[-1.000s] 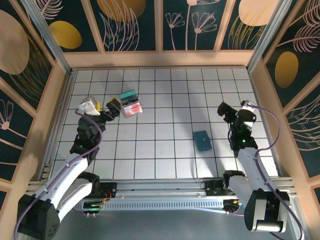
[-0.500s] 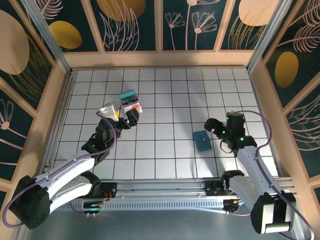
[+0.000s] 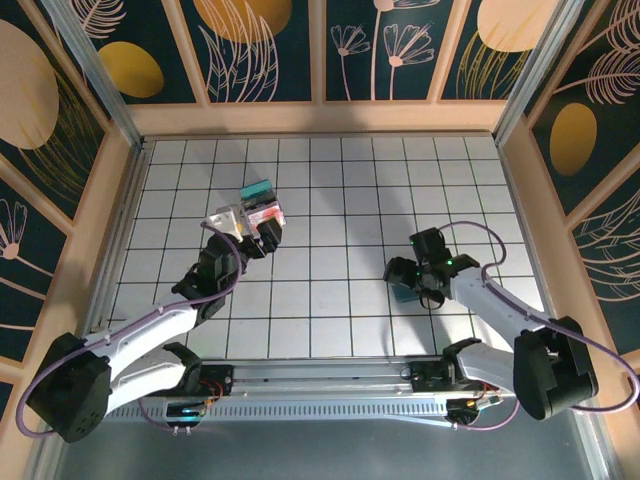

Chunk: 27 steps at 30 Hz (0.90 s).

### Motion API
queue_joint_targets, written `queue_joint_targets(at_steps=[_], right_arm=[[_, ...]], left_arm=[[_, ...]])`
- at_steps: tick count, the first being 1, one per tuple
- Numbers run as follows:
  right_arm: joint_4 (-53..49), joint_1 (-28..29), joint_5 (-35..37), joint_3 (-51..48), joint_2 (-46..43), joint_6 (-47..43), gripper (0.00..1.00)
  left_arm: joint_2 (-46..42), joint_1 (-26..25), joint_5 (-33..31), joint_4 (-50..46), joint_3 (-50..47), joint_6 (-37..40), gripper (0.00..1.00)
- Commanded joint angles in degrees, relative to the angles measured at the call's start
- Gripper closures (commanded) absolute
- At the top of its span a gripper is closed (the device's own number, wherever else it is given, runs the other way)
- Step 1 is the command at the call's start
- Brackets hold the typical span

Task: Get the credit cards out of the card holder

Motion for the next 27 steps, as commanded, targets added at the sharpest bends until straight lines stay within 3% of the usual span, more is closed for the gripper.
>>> queue_joint_targets(at_steps=[1, 27], right_arm=[[-1.2, 2.1, 4.2, 2.1, 1.9, 1.3, 0.01], [-0.7, 6.4, 7.5, 3.6, 12.8, 0.7, 0.01]], left_arm=[[0.5, -0.3, -0.7, 1.9, 1.9, -1.3, 0.01], [1.9, -0.3, -1.5, 0.9, 2.4, -1.3, 0.01]])
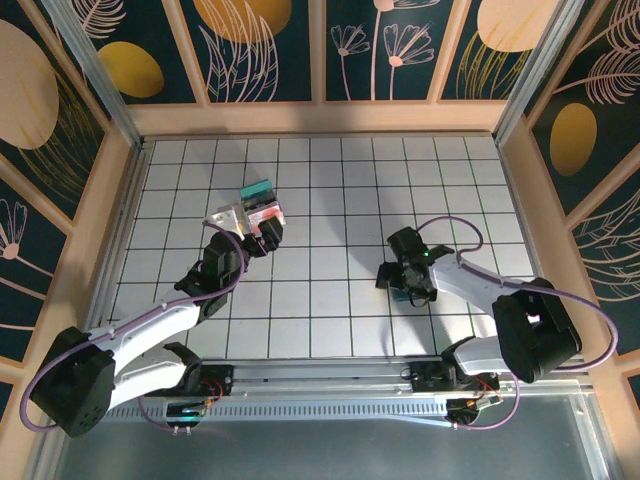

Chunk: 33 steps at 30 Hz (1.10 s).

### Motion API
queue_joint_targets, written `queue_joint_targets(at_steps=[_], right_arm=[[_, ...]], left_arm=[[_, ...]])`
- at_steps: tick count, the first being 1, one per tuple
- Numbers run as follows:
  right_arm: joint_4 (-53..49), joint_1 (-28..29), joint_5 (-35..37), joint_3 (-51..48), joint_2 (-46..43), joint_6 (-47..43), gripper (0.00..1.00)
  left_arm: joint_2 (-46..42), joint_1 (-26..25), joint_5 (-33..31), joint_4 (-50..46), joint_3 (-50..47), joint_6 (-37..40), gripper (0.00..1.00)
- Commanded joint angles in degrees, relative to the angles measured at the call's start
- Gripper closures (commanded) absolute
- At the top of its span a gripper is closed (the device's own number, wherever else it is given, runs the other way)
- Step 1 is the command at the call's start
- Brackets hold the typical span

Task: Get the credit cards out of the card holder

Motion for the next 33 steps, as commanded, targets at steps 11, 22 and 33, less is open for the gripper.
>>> queue_joint_targets(at_steps=[11, 22, 33], right_arm=[[-0.4, 3.2, 1.8, 1.8, 2.5, 0.6, 0.07], [-0.2, 5.7, 3.0, 2.3, 4.4, 1.2, 0.2], [1.7, 8.8, 5.3, 2.9, 3.6, 0.0, 0.34]], left_arm=[[0.6, -0.3, -0.8, 0.9, 1.6, -1.1, 0.01], [1.6, -0.3, -1.0, 0.4, 2.4, -2.2, 0.01], [3.2, -0.3, -3.2, -5.4, 5.5, -6.1, 0.01]])
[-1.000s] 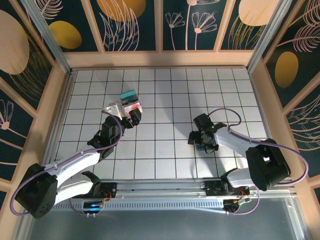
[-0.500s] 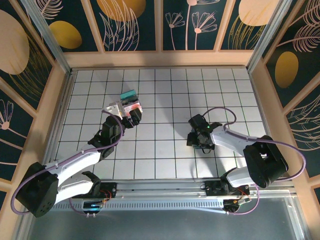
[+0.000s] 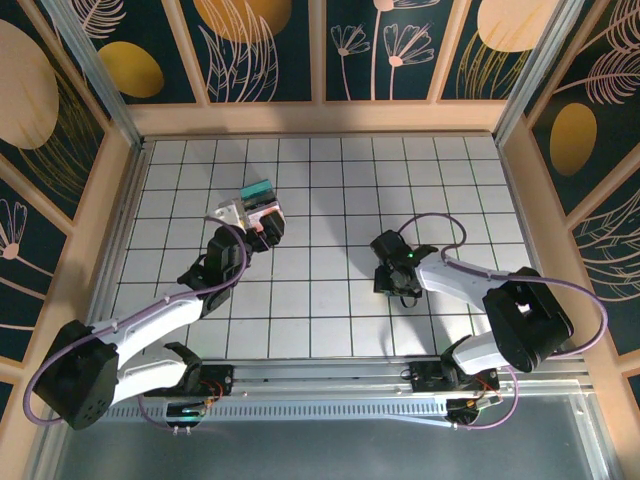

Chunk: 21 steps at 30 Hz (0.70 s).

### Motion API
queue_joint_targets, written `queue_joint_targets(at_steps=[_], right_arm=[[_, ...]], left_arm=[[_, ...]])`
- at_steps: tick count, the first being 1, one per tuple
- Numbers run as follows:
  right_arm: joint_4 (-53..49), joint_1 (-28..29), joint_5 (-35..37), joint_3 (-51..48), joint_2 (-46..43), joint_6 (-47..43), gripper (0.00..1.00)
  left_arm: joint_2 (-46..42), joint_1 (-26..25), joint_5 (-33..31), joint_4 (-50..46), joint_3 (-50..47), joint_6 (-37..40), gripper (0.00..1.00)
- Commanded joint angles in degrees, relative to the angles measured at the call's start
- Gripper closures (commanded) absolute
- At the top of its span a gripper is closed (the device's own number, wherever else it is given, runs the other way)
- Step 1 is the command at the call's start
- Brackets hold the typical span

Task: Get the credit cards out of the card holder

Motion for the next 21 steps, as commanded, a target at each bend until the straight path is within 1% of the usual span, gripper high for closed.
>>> queue_joint_targets(at_steps=[1, 6, 11, 14, 21], right_arm=[[2.4, 1.7, 0.4, 0.1, -0.8, 0.0, 0.35], [6.3, 3.2, 1.1, -1.2, -4.3, -1.7, 0.37], [12.4, 4.2, 1.7, -3.8, -9.0, -3.7, 0.4], [17.0, 4.5, 1.8, -5.6, -12.7, -5.2, 0.41], [30.2, 4.9, 1.9, -9.9, -19.0, -9.3, 0.41]], left_arm=[[0.9, -0.3, -2.6, -4.5, 2.8, -3.9, 0.01], [1.7, -0.3, -2.3, -7.6, 5.2, -6.2, 0.01], [3.8, -0.3, 0.8, -7.7, 7.4, -6.8, 0.01], [5.9, -0.3, 3.9, -7.6, 8.8, -7.4, 0.01], [11.8, -0.6, 14.8, -2.5, 10.7, -9.7, 0.01]])
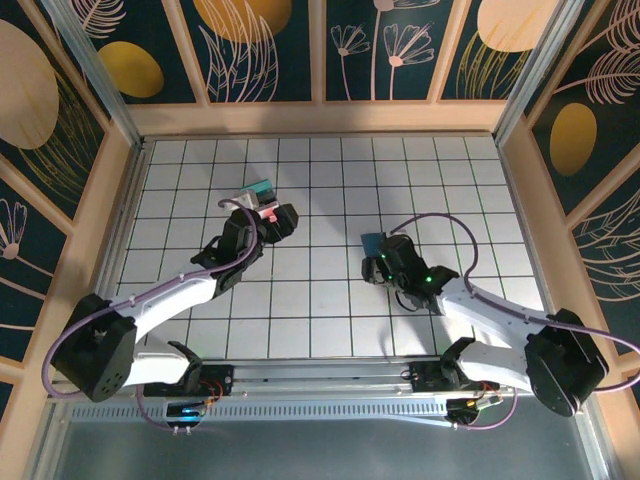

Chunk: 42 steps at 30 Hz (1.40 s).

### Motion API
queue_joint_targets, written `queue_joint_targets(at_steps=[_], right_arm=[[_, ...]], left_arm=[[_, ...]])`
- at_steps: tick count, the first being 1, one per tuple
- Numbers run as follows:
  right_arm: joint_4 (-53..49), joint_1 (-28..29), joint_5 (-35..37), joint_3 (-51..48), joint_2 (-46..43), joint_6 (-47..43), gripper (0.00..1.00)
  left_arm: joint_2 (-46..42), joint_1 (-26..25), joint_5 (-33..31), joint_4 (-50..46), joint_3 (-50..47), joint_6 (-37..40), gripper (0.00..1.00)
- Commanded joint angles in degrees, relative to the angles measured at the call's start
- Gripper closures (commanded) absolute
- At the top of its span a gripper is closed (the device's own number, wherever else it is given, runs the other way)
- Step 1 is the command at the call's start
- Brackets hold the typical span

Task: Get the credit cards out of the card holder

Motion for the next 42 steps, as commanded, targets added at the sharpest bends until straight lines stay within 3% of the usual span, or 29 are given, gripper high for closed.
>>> queue_joint_targets(at_steps=[1, 13, 22, 30, 34, 42], right_arm=[[10.9, 0.8, 1.5, -1.7, -2.2, -3.2, 0.41], [18.2, 2.9, 0.7, 0.7, 0.9, -5.7, 0.41], [20.1, 4.7, 1.2, 1.3, 1.0, -6.0, 0.41], [20.4, 5.4, 1.3, 2.1, 1.1, -6.5, 0.4], [21.0, 5.8, 1.2, 2.2, 1.3, -6.7, 0.4], [21.1, 6.3, 1.0, 2.4, 0.7, -7.3, 0.39]], left_arm=[[2.6, -0.7, 7.7, 3.5, 2.4, -2.3, 0.01], [8.4, -5.9, 22.6, 16.3, 5.6, 1.7, 0.01], [12.4, -8.3, 24.0, 17.9, 7.0, 3.2, 0.01], [15.1, -9.0, 26.7, 19.1, 8.7, 2.9, 0.1], [16.3, -9.0, 27.7, 20.6, 8.9, 2.0, 0.19], [16.6, -9.0, 27.5, 22.4, 8.2, 1.4, 0.73]])
